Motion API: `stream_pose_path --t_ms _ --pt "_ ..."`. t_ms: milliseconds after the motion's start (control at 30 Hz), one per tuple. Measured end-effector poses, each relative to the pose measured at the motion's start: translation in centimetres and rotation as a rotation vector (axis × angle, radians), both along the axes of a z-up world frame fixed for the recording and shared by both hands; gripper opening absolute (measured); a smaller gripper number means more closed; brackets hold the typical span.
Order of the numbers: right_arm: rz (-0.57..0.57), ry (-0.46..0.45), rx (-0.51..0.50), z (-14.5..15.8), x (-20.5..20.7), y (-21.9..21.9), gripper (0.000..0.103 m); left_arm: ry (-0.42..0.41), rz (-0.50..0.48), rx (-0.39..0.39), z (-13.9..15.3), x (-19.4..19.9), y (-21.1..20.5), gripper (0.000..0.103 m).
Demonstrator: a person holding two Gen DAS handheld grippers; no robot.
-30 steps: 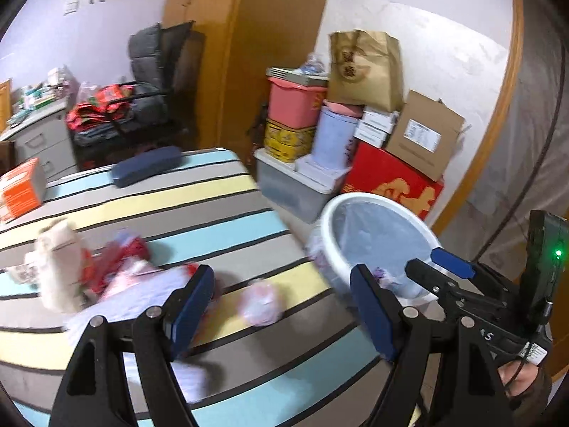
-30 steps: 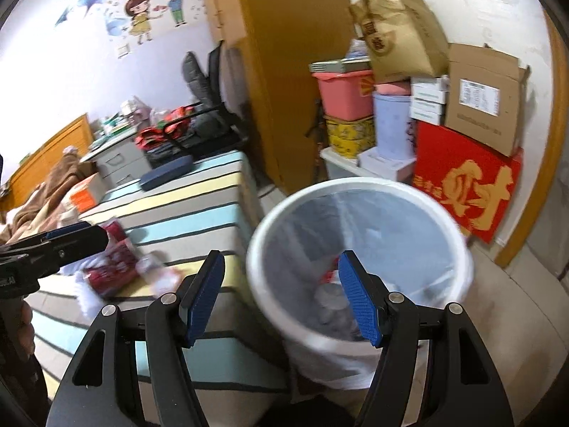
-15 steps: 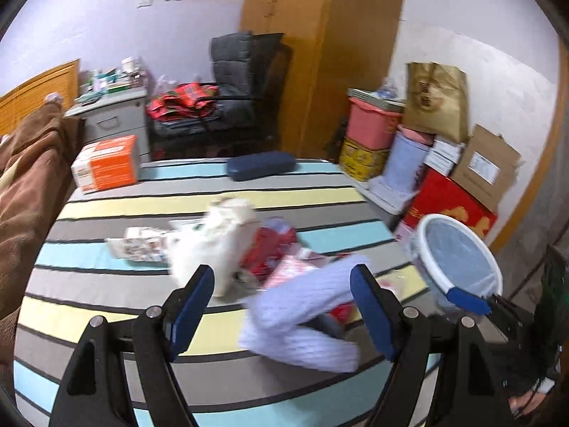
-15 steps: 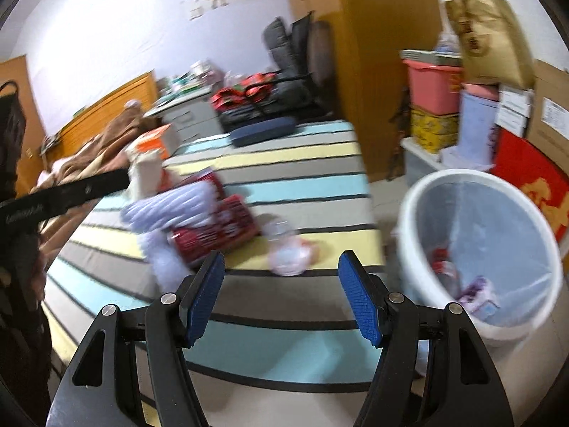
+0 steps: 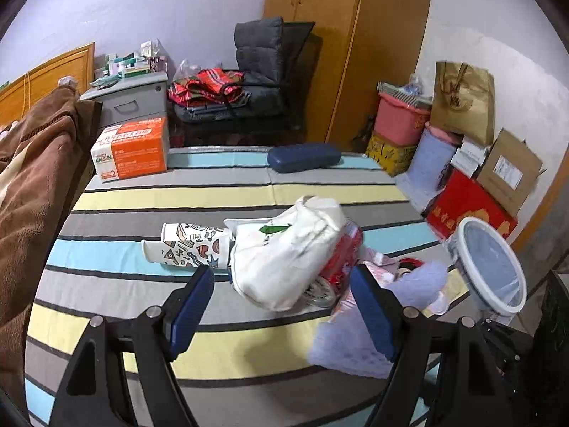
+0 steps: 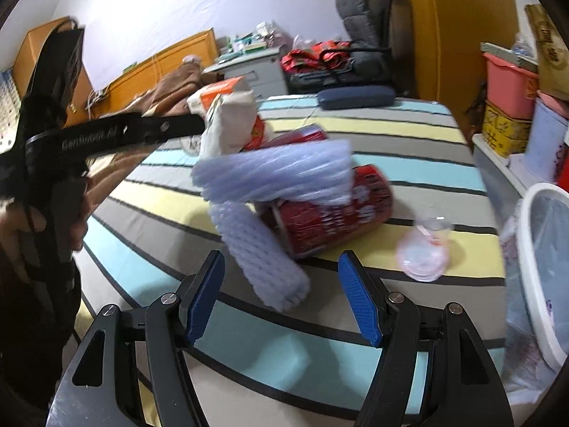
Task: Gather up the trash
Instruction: 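Grasp the white cloth bag with the left tool while the right tool grasps a foam net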
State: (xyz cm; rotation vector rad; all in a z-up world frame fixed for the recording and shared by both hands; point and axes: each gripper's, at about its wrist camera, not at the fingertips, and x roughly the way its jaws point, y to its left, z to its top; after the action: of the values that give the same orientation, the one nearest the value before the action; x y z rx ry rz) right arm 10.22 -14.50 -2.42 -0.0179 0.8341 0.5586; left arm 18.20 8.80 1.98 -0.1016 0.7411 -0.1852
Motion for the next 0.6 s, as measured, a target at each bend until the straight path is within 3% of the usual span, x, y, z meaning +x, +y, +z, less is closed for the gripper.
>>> stream_pose_path --t_ms 500,600 --pt "0.056 0.056 -0.046 -1.2 0.6 2.2 0.068 -0.004 -0.102 0.085 -1.0 2.9 -1.1 0.080" --pt "0.066 0.069 -0.053 -1.4 1.1 2.3 0.060 0.003 -0.125 0.073 -1.0 3.1 -1.4 0.071"
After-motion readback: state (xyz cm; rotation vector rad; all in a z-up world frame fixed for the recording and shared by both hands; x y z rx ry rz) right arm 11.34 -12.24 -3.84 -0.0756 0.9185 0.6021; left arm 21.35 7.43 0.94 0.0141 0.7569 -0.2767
